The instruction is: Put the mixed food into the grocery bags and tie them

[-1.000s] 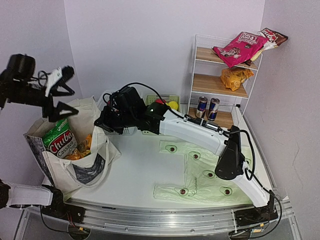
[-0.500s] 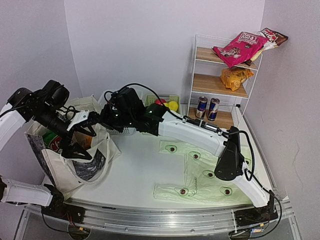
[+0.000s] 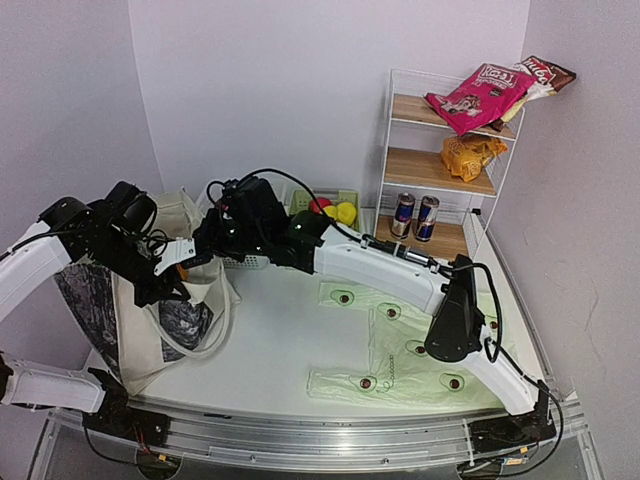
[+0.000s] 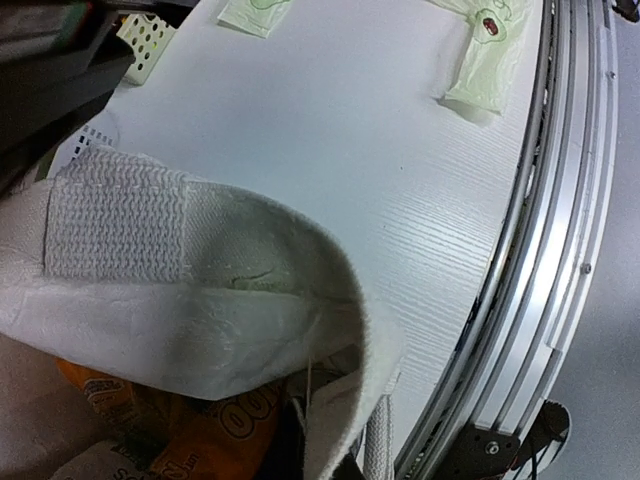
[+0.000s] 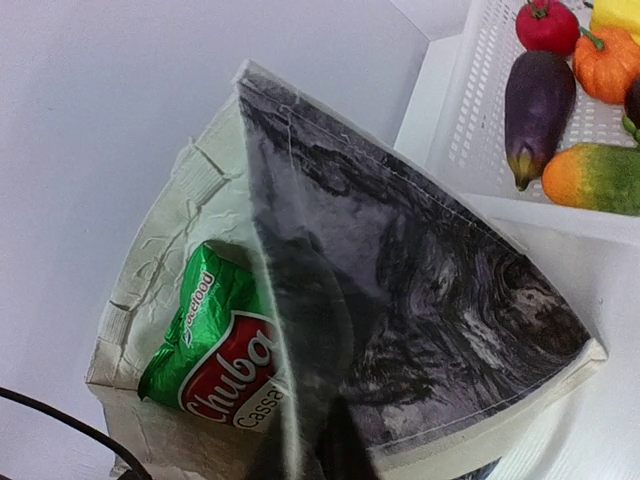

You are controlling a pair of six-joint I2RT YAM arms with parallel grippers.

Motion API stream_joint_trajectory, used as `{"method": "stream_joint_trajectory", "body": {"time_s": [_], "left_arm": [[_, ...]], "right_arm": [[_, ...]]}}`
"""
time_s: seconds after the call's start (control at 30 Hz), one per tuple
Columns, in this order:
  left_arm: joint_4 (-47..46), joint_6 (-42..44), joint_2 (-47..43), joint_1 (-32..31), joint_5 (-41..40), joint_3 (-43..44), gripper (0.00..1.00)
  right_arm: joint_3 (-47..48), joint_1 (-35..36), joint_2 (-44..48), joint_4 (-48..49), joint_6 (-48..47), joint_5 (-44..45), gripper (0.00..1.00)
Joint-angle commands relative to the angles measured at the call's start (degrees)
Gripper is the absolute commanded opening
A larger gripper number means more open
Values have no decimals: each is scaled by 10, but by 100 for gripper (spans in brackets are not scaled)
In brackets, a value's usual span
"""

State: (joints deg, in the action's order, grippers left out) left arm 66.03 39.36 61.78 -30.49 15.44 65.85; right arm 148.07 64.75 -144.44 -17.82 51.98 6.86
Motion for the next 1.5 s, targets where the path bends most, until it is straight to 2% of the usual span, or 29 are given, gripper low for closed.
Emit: {"method": "stream_joint_trajectory", "body": {"time_s": [0.0,0.1,0.13,0.2,0.33,0.47,0.67,0.8,0.83,0.93,1.03,1.13,1.2,1.27,1.37,1.4,1.47], "left_arm": [[-69,-157,2,17,-72,-10,0],[-107,-240,-20,50,-43,-7,0],[-120,-255,-31,59,-33,-5,0],[-140,-319,-46,72,-71,8,0],[-137,-439,-70,96,-108,-1,0],[-156,-528,-109,98,-197,-23,0],[-177,-545,-85,100,-325,-28,0],[-205,-516,-63,118,-355,-30,3],[-206,-508,-61,124,-350,-32,6],[-178,-495,-56,129,-328,-41,34],[-170,-460,-63,132,-295,-22,56],[-170,-360,-64,133,-159,46,75],[-143,-283,-47,133,-68,119,92],[-106,-224,-15,132,4,181,99],[-54,-155,28,132,70,253,100],[-42,-131,44,132,72,275,100],[-40,-100,89,132,10,312,100]], "right_arm": [[3,-3,13,112,-51,-20,27],[-17,-4,37,121,-88,-34,46],[-31,-4,50,122,-99,-36,51],[-66,-6,81,123,-113,-36,56],[-159,-15,143,126,-120,-11,58],[-233,-21,191,127,-126,3,58],[-300,-27,237,131,-133,14,58],[-336,-32,263,134,-138,15,58],[-345,-33,271,135,-139,15,59],[-377,-36,291,137,-143,13,59],[-405,-40,310,141,-148,10,59],[-428,-44,327,146,-155,4,60],[-440,-48,334,150,-158,-5,60],[-447,-51,340,152,-162,-15,60],[-460,-56,349,154,-167,-24,60],[-467,-58,354,154,-167,-25,61],[-482,-62,363,156,-167,-27,61]]}}
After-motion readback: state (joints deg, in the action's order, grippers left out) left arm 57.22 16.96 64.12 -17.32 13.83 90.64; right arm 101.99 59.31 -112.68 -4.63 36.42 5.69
